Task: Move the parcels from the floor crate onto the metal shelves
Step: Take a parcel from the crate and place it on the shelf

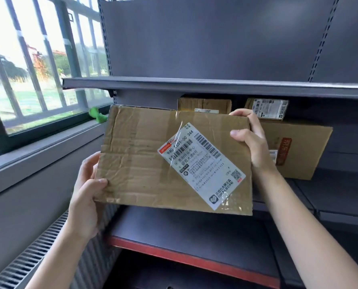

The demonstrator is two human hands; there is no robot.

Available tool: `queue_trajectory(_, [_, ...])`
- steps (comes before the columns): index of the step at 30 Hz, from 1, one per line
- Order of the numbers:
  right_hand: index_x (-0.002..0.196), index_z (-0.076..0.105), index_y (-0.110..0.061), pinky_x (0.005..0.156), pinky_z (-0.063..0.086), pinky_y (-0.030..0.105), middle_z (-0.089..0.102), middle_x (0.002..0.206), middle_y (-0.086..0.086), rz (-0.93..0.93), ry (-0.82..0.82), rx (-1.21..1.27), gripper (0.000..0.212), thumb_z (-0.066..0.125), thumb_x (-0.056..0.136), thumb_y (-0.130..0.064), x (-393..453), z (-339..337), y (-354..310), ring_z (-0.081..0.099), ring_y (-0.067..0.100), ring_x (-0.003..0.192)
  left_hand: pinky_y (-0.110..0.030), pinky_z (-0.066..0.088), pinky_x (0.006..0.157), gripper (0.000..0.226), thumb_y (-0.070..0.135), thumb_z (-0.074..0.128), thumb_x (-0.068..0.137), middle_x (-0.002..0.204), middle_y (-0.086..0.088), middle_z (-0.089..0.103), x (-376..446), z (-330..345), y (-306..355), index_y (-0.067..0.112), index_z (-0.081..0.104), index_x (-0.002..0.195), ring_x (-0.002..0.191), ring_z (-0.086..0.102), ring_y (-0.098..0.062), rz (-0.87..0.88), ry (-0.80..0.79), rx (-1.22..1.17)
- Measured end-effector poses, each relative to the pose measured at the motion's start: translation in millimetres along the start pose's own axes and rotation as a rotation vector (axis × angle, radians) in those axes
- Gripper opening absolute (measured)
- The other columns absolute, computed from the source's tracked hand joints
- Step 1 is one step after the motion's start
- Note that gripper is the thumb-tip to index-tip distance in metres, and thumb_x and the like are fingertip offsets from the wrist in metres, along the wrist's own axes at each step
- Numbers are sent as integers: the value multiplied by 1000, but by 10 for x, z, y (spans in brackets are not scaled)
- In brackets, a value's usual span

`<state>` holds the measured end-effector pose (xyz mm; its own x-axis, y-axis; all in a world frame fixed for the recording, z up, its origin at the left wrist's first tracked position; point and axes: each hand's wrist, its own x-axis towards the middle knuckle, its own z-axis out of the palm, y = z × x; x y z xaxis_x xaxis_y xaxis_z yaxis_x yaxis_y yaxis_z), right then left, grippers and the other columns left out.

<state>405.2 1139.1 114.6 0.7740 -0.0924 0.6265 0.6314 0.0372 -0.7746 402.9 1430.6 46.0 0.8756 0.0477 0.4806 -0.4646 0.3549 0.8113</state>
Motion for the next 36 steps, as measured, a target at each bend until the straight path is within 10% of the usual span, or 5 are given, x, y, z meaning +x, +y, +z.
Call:
queue_trajectory(16, [91,58,-31,58,51,26,63,84,-12,-7,64,-165,29,52,69,-13,539,1523,644,60,9,73,-19,51,58,51,8,39,63,92,8,67,1059,-1722,-127,38,64,95,76,63,-8,-109,-141,-68])
queue_trajectory(24, [87,62,-27,63,47,41,62,83,-4,37,169,-175,30,63,57,-26,100,1765,1087,57,22,76,-41,47,82,36,25,71,68,101,10,69,1097,-2106,-344,45,60,97,97,62,-16,-311,-181,119])
queue_trajectory(29, [89,62,-27,65,46,44,63,83,-4,72,180,-191,33,65,57,-30,-94,1718,1270,56,25,76,-14,49,74,29,8,57,86,107,6,65,932,-2065,-537,31,56,104,99,58,-8,-249,-117,245])
queue_trajectory(36, [104,54,-35,81,45,12,58,114,-12,160,-13,-335,38,60,67,-34,114,1720,1279,56,-1,97,-6,49,59,33,0,52,89,107,-8,64,1131,-2059,-575,12,50,120,83,63,-10,-230,-105,254])
